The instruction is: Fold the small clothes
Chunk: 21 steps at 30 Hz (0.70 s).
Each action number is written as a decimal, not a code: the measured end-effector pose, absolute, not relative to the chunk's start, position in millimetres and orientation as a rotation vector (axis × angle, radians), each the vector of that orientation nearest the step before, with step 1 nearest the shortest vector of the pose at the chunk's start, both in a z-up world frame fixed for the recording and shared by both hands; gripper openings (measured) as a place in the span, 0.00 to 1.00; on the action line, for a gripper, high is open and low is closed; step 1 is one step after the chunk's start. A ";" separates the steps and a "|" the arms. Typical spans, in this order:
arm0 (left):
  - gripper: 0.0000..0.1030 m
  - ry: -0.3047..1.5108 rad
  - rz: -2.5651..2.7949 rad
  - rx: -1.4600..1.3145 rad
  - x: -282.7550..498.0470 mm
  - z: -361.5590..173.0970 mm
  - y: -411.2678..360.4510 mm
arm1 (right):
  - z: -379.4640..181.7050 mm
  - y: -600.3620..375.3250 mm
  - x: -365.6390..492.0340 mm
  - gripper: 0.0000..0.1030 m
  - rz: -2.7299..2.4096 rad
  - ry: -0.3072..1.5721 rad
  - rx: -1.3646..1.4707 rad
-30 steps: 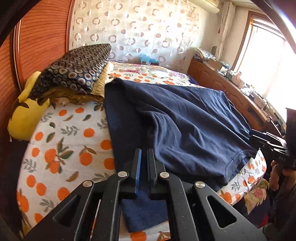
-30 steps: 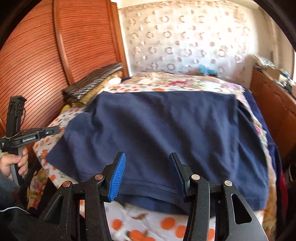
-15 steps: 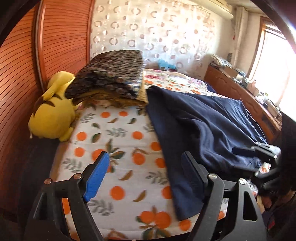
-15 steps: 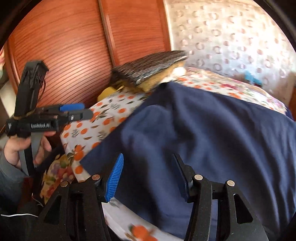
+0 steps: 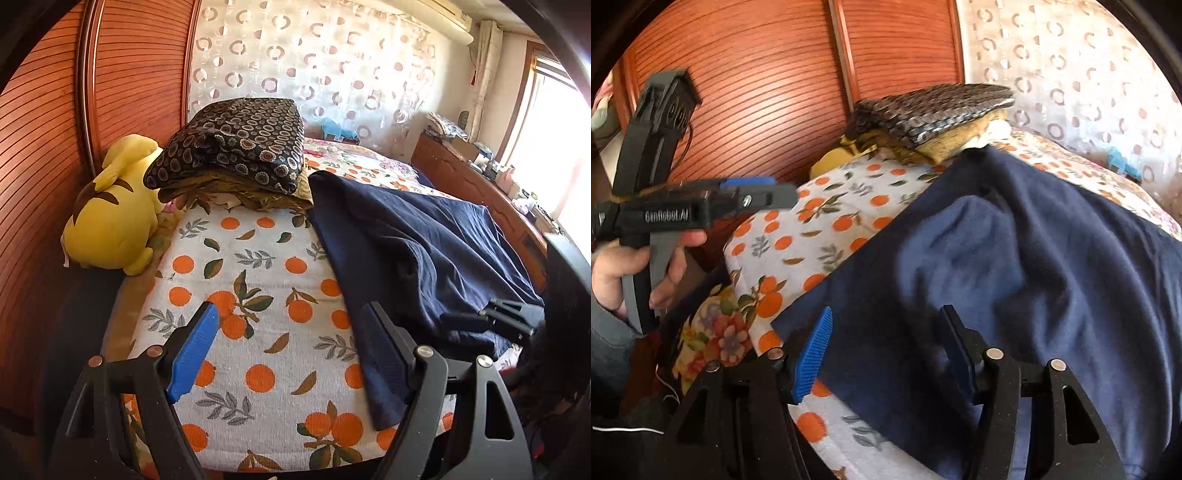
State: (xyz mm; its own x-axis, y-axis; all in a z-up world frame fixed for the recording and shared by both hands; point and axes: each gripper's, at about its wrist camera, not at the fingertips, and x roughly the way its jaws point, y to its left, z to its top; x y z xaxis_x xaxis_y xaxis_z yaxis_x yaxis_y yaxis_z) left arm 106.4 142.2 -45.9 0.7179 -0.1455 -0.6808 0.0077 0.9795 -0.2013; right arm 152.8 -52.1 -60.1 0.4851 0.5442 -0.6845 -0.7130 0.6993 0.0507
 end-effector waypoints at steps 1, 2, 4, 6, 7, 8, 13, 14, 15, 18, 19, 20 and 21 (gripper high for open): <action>0.78 0.766 -0.082 -0.191 106.8 -45.7 143.6 | -62.5 -48.0 151.4 0.67 0.779 0.735 -0.265; 0.78 0.765 -0.080 -0.192 106.5 -45.3 145.5 | -64.6 -44.1 149.4 0.68 0.785 0.734 -0.277; 0.78 0.765 -0.073 -0.193 106.6 -44.7 149.2 | -68.7 -35.4 143.0 0.72 0.800 0.727 -0.311; 0.78 0.765 -0.067 -0.197 107.2 -44.9 153.1 | -73.1 -27.0 136.3 0.75 0.798 0.711 -0.360; 0.78 0.766 -0.065 -0.202 108.0 -45.3 155.2 | -76.2 -22.3 133.8 0.76 0.792 0.701 -0.389; 0.78 0.768 -0.064 -0.205 109.0 -45.5 156.5 | -79.5 -18.2 132.5 0.78 0.785 0.689 -0.407; 0.78 0.777 -0.085 -0.208 124.4 -46.5 159.0 | -83.8 -14.5 129.7 0.78 0.787 0.678 -0.423; 0.78 0.781 -0.088 -0.209 128.2 -46.5 158.9 | -84.4 -14.2 129.1 0.78 0.786 0.679 -0.421; 0.78 0.784 -0.088 -0.206 133.1 -46.1 158.2 | -84.8 -13.6 128.4 0.77 0.787 0.678 -0.422; 0.78 0.783 -0.102 -0.194 144.7 -44.2 154.1 | -82.1 -18.2 127.5 0.50 0.791 0.667 -0.412; 0.78 0.782 -0.110 -0.192 149.0 -44.1 152.6 | -80.6 -21.2 126.9 0.30 0.788 0.665 -0.404; 0.78 0.787 -0.117 -0.192 153.8 -44.7 150.5 | -78.8 -24.1 126.6 0.21 0.774 0.662 -0.403; 0.78 0.793 -0.120 -0.192 156.8 -45.0 149.0 | -77.7 -27.4 125.9 0.18 0.779 0.662 -0.399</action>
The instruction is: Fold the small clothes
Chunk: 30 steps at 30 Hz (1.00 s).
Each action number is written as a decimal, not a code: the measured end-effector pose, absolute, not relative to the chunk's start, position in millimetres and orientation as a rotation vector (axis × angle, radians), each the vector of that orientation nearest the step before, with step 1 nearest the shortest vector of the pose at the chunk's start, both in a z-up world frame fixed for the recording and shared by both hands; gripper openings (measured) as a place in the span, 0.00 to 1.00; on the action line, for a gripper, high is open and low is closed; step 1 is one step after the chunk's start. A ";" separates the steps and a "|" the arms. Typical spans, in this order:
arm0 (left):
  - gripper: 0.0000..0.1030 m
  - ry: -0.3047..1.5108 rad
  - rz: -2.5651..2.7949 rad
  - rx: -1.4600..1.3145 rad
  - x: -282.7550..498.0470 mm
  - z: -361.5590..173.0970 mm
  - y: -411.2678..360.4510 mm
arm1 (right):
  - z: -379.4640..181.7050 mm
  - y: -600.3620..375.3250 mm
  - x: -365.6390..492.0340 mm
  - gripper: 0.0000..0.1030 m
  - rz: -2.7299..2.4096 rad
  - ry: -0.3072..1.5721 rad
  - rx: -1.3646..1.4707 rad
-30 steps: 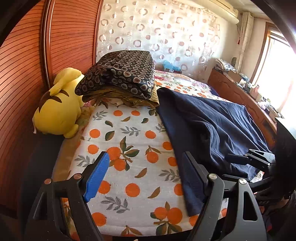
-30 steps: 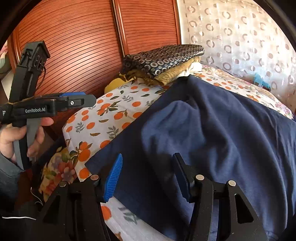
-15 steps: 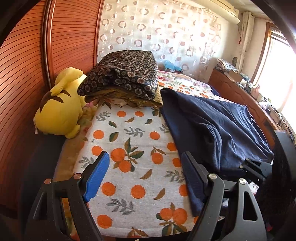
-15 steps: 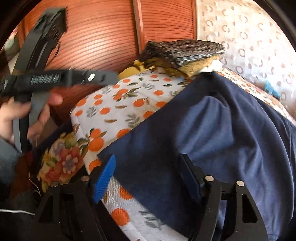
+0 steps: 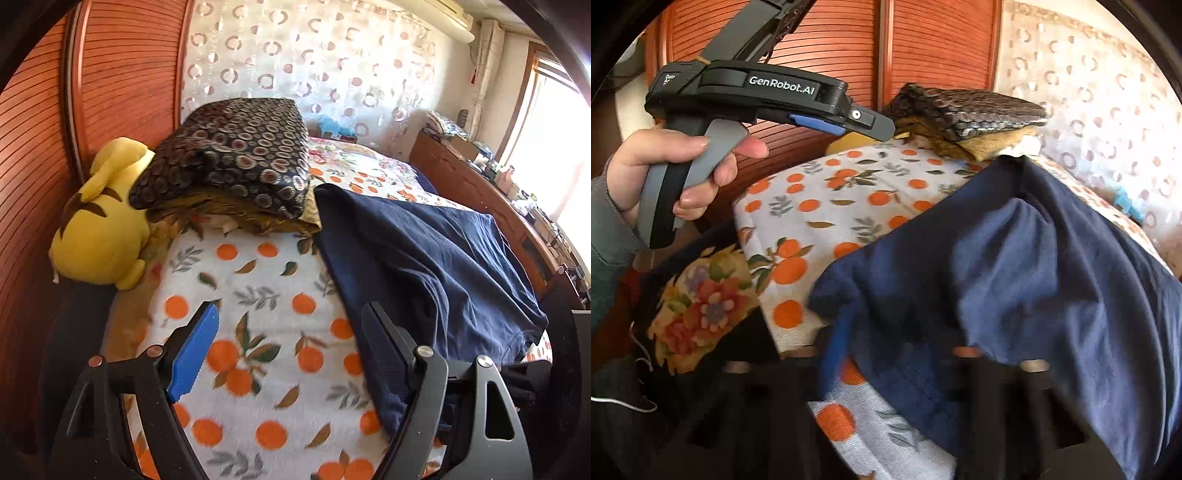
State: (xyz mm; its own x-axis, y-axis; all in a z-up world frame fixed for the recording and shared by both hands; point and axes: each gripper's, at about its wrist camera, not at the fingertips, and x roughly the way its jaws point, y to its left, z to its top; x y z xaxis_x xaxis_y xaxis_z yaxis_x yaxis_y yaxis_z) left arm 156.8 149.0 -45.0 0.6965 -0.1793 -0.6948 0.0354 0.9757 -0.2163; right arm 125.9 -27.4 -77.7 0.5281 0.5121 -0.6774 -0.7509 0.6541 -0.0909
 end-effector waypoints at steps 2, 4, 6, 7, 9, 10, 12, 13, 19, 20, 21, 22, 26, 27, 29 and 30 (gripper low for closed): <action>0.78 0.804 -0.143 -0.194 167.0 -45.8 143.0 | -76.5 -31.4 126.7 0.09 0.778 0.666 -0.372; 0.78 0.813 -0.172 -0.197 176.9 -46.0 136.2 | -71.9 -41.5 128.6 0.08 0.785 0.669 -0.305; 0.78 0.823 -0.197 -0.196 186.5 -46.0 128.9 | -63.2 -55.2 128.5 0.07 0.790 0.649 -0.233; 0.78 0.827 -0.208 -0.196 193.2 -45.7 124.5 | -58.9 -60.9 128.6 0.06 0.782 0.636 -0.209; 0.78 0.837 -0.231 -0.195 206.3 -45.4 117.2 | -50.5 -72.3 129.6 0.05 0.758 0.610 -0.175; 0.78 0.847 -0.237 -0.190 214.8 -46.2 112.1 | -47.7 -77.7 130.3 0.05 0.745 0.600 -0.165; 0.78 0.865 -0.247 -0.173 229.7 -49.1 101.5 | -42.6 -89.2 131.4 0.05 0.722 0.584 -0.144; 0.78 0.873 -0.253 -0.171 235.4 -50.6 97.0 | -41.0 -95.4 132.2 0.05 0.710 0.580 -0.133; 0.78 0.956 -0.303 -0.234 264.9 -67.3 72.9 | -43.4 -121.6 127.3 0.05 0.667 0.573 -0.093; 0.78 0.972 -0.313 -0.268 270.8 -70.5 70.6 | -44.5 -124.1 125.9 0.05 0.666 0.574 -0.091; 0.78 0.981 -0.321 -0.291 275.6 -72.4 67.5 | -44.8 -125.1 125.5 0.05 0.668 0.575 -0.089; 0.78 0.989 -0.326 -0.306 279.5 -74.0 64.4 | -44.3 -127.0 124.2 0.05 0.670 0.575 -0.086; 0.48 0.998 -0.321 -0.340 292.0 -73.5 49.5 | -43.5 -131.2 124.7 0.05 0.670 0.563 -0.072; 0.31 0.988 -0.316 -0.333 292.9 -71.6 43.5 | -42.5 -132.4 124.2 0.05 0.667 0.557 -0.067; 0.14 0.971 -0.311 -0.294 292.5 -67.0 33.9 | -39.1 -140.7 121.7 0.05 0.663 0.540 -0.051; 0.12 0.951 -0.313 -0.275 290.8 -61.5 27.7 | -38.8 -144.1 120.3 0.05 0.657 0.533 -0.047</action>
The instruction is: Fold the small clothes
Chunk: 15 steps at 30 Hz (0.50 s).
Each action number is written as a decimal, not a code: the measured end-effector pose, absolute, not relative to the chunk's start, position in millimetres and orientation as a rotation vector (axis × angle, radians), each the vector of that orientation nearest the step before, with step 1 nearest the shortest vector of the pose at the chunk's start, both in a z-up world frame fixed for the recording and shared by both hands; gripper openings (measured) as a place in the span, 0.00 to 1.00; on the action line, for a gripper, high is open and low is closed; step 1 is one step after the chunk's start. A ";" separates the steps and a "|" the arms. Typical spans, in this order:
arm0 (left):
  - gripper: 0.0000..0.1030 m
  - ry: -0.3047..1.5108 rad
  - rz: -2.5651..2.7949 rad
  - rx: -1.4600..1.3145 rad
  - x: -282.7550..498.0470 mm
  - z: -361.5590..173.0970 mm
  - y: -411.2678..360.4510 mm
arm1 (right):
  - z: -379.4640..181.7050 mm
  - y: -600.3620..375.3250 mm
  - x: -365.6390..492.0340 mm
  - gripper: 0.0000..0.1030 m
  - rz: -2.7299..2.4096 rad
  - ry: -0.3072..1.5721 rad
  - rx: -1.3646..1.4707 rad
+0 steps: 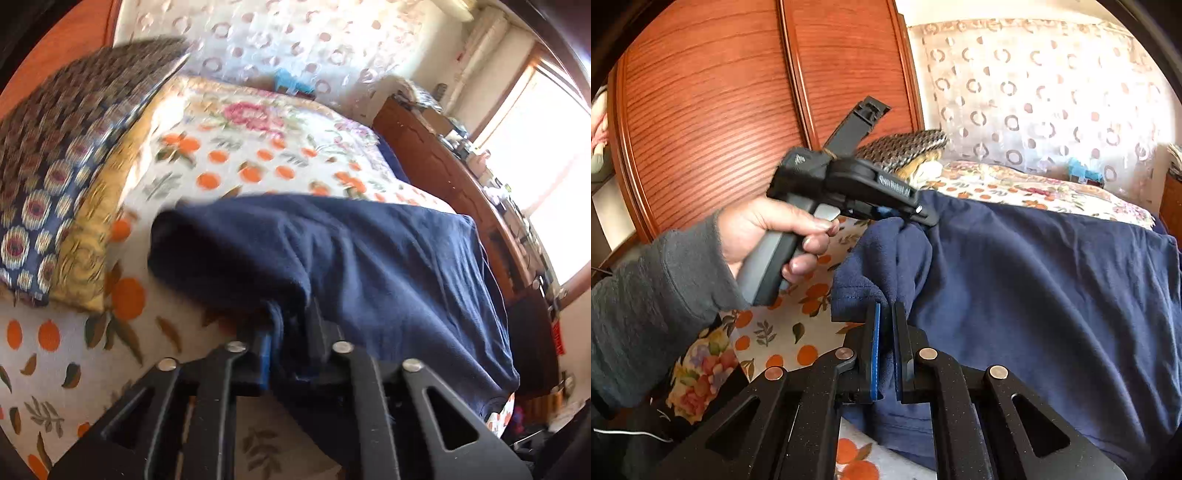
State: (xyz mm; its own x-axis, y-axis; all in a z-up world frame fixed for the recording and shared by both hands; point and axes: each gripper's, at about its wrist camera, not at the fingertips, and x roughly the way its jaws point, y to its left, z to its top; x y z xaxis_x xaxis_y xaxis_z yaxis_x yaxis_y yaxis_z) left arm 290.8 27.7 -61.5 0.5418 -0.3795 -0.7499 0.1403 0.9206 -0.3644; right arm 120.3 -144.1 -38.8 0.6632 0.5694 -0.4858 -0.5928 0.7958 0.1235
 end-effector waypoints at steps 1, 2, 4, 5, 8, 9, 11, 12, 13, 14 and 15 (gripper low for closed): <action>0.11 0.924 -0.314 -0.244 288.7 -52.3 19.3 | -37.2 -149.3 118.3 0.05 0.651 0.523 -0.040; 0.11 0.906 -0.319 -0.220 287.4 -44.8 11.6 | -35.2 -156.4 116.2 0.05 0.643 0.512 -0.032; 0.10 0.854 -0.346 -0.161 283.2 -20.1 -14.8 | -29.9 -174.4 109.7 0.05 0.615 0.491 -0.012; 0.10 0.834 -0.362 -0.140 282.3 -9.4 -27.5 | -26.8 -185.9 105.4 0.05 0.596 0.478 -0.003; 0.10 0.779 -0.449 -0.080 283.1 27.7 -83.0 | -16.4 -225.6 90.3 0.05 0.529 0.442 0.031; 0.10 0.773 -0.467 -0.069 284.2 33.6 -94.3 | -13.0 -241.0 84.2 0.05 0.499 0.430 0.042; 0.10 0.759 -0.512 -0.033 290.9 46.7 -132.2 | -7.3 -270.8 71.6 0.05 0.439 0.410 0.058; 0.10 0.756 -0.537 -0.008 293.9 50.9 -157.0 | -4.9 -285.6 64.4 0.05 0.402 0.403 0.065; 0.10 0.760 -0.552 0.007 296.7 52.0 -173.1 | -3.8 -300.5 58.3 0.05 0.363 0.398 0.070; 0.10 0.767 -0.567 0.019 300.2 51.9 -189.7 | -3.7 -312.8 53.8 0.05 0.330 0.399 0.075; 0.10 0.776 -0.593 0.040 304.1 50.2 -213.9 | -4.5 -324.3 47.9 0.05 0.300 0.402 0.082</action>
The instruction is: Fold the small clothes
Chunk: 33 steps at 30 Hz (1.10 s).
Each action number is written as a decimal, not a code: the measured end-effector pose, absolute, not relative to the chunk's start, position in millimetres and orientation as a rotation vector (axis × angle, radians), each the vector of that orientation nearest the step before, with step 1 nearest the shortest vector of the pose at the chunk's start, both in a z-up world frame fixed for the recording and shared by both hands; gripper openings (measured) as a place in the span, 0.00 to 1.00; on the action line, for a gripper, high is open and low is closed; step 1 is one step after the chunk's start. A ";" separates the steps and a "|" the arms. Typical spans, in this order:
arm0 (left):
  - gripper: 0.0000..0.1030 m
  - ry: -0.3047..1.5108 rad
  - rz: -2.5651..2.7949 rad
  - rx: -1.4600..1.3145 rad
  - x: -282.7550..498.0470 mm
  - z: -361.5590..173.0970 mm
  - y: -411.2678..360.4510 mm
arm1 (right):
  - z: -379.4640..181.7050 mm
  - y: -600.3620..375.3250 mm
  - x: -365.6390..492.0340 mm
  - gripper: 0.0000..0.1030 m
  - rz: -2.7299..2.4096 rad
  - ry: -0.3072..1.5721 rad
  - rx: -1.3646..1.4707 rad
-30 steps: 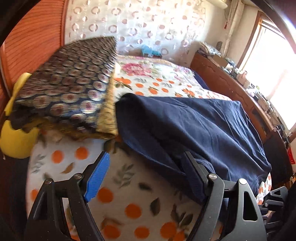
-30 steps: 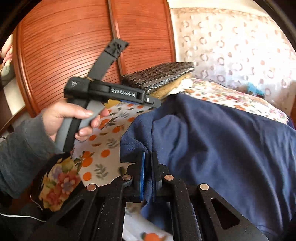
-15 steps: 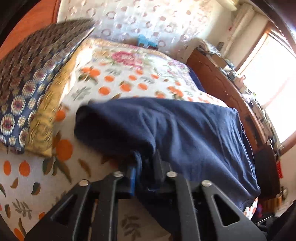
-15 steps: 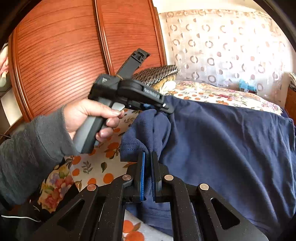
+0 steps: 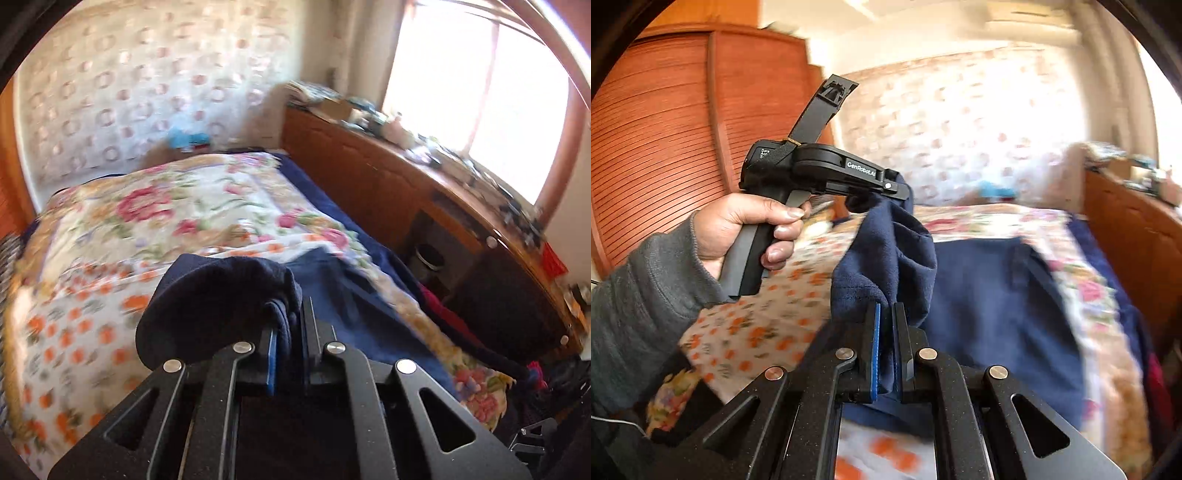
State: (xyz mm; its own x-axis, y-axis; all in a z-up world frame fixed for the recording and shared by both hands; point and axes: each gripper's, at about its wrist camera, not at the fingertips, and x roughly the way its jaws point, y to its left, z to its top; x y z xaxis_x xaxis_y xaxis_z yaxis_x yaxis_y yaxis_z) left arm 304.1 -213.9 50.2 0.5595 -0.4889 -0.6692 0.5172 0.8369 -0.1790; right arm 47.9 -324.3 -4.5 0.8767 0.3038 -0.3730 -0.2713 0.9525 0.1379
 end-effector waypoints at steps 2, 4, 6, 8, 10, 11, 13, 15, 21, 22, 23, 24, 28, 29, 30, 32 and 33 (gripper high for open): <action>0.11 0.785 -0.620 0.076 306.8 46.2 -242.5 | -9.4 -345.1 41.4 0.05 0.246 0.419 0.102; 0.13 0.806 -0.633 0.118 309.7 38.3 -273.6 | -17.1 -361.0 36.2 0.05 0.188 0.439 0.108; 0.20 0.806 -0.637 0.146 306.1 35.1 -286.4 | -23.4 -366.2 32.7 0.05 0.147 0.459 0.108; 0.39 0.798 -0.651 0.146 304.6 36.5 -288.8 | -31.6 -372.5 31.9 0.05 0.109 0.486 0.113; 0.49 0.787 -0.676 0.137 299.5 41.7 -289.6 | -36.9 -373.2 34.6 0.05 0.079 0.516 0.124; 0.52 0.774 -0.672 0.150 296.4 44.6 -290.8 | -39.9 -375.4 35.5 0.05 0.055 0.529 0.124; 0.72 0.730 -0.663 0.184 287.9 51.2 -289.7 | -41.2 -371.5 40.4 0.05 0.011 0.546 0.122; 0.73 0.721 -0.668 0.187 283.3 54.7 -281.8 | -42.4 -377.7 39.5 0.05 -0.003 0.558 0.152; 0.73 0.747 -0.645 0.164 270.3 39.7 -235.9 | -35.4 -380.2 42.8 0.49 -0.023 0.551 0.217; 0.73 0.758 -0.640 0.159 268.7 35.0 -230.3 | -34.2 -377.8 43.8 0.60 -0.020 0.542 0.224; 0.73 0.774 -0.630 0.156 266.6 28.3 -221.7 | -34.2 -381.6 47.7 0.65 -0.013 0.541 0.227; 0.73 0.786 -0.624 0.157 264.2 23.4 -217.1 | -37.3 -383.7 53.3 0.66 -0.002 0.548 0.221; 0.73 0.844 -0.595 0.155 253.8 -4.9 -193.7 | -53.2 -392.7 78.7 0.67 0.053 0.621 0.213; 0.73 0.857 -0.594 0.152 251.4 -10.6 -189.7 | -55.6 -397.0 86.6 0.67 0.077 0.636 0.226; 0.73 0.870 -0.592 0.150 248.3 -16.6 -185.7 | -57.9 -401.8 95.5 0.67 0.100 0.656 0.237; 0.73 0.897 -0.583 0.145 242.2 -27.7 -178.6 | -61.6 -408.0 109.9 0.67 0.107 0.695 0.236; 0.73 0.910 -0.586 0.136 238.5 -33.4 -175.3 | -62.9 -410.8 114.8 0.67 0.110 0.710 0.231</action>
State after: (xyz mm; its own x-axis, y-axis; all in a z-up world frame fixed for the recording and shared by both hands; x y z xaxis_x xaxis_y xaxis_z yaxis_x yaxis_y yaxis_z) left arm 238.5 -175.3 -33.4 0.4699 -0.4202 -0.7763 0.5325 0.8363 -0.1304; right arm 114.8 -410.8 -62.9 0.7540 0.1779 -0.6323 -0.0214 0.9688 0.2471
